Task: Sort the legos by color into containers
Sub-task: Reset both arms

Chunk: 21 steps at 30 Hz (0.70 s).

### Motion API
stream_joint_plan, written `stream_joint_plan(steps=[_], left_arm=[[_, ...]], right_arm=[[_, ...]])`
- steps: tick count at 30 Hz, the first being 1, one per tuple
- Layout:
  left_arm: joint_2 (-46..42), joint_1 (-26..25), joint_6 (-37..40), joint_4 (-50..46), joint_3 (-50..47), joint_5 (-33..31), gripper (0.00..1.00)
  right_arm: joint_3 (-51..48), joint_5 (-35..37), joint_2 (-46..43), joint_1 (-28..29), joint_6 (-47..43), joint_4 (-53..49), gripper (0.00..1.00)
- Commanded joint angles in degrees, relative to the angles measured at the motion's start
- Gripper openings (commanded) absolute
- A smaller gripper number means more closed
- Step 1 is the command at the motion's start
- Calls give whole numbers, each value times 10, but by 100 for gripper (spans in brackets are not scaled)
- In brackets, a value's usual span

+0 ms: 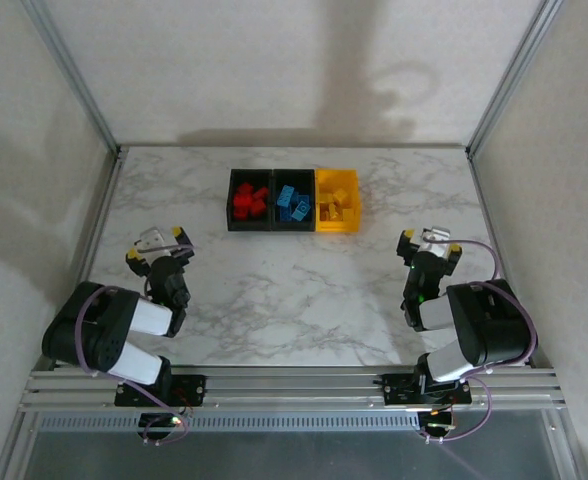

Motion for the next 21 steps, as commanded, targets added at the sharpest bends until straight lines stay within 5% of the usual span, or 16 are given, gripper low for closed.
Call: stream_joint_plan(steps=[1, 2, 4, 21], left_arm=[[1, 19, -5, 19, 9, 85, 99], [22, 25, -1, 31, 21, 84, 99], [8, 27, -11, -5, 28, 89, 99], [13, 27, -8, 6, 25, 87, 99]], right_arm=[[-10, -156, -1, -39, -1, 60, 99], [-17, -172, 37, -53, 1, 118, 99], [4, -152, 19, -55, 22, 36, 99], [4, -150, 27, -59, 21, 58, 99]])
